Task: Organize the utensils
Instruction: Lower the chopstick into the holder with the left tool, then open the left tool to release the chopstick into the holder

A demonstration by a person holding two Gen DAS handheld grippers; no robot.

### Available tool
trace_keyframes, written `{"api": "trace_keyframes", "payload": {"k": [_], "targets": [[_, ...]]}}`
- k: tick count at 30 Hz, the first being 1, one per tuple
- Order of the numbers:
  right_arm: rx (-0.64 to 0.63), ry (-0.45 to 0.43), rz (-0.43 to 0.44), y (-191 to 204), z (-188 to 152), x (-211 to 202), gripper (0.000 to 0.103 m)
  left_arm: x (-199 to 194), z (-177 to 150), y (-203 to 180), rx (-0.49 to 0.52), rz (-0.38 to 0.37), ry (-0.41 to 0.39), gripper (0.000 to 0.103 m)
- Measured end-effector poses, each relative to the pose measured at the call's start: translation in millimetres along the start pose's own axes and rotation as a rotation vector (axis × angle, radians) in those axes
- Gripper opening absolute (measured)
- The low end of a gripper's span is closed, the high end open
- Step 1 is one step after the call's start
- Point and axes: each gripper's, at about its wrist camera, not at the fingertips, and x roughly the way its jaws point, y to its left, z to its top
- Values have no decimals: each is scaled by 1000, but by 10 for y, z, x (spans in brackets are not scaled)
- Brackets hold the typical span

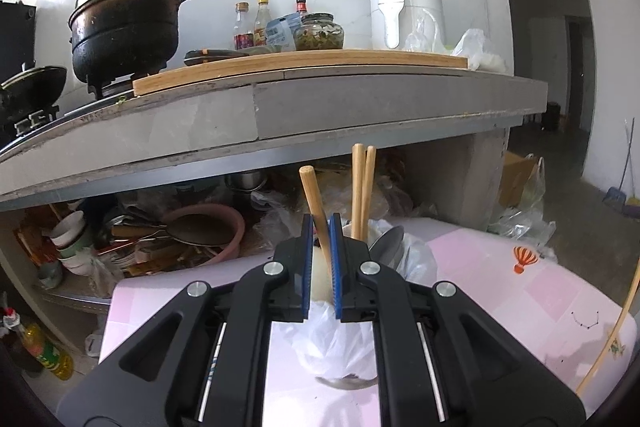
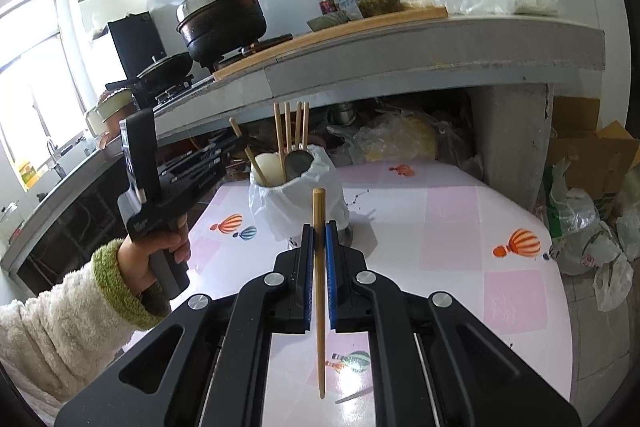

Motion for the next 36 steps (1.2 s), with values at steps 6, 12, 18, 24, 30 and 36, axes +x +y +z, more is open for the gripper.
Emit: {"api": "trace_keyframes", "payload": {"k": [6, 12, 18, 24, 30, 36], "targets": [[-22, -34, 9, 75, 200, -12, 6, 45, -74, 83, -33, 8, 71, 7], [-50, -73, 15, 145, 511, 4, 6, 16, -180, 216, -94, -9, 99, 8], [-68, -131, 44, 235, 936, 36, 6, -196, -305, 370, -167, -19, 103, 25], [-92, -201, 80, 412, 1431, 157, 6, -499, -515, 473, -196, -6, 126, 55], [-119, -248, 103, 578, 1798, 426, 6, -930, -752, 652, -265, -3, 99, 65], [-124, -237, 106, 645, 1950, 831, 6, -1266, -940, 783, -299, 5, 81, 72]]}}
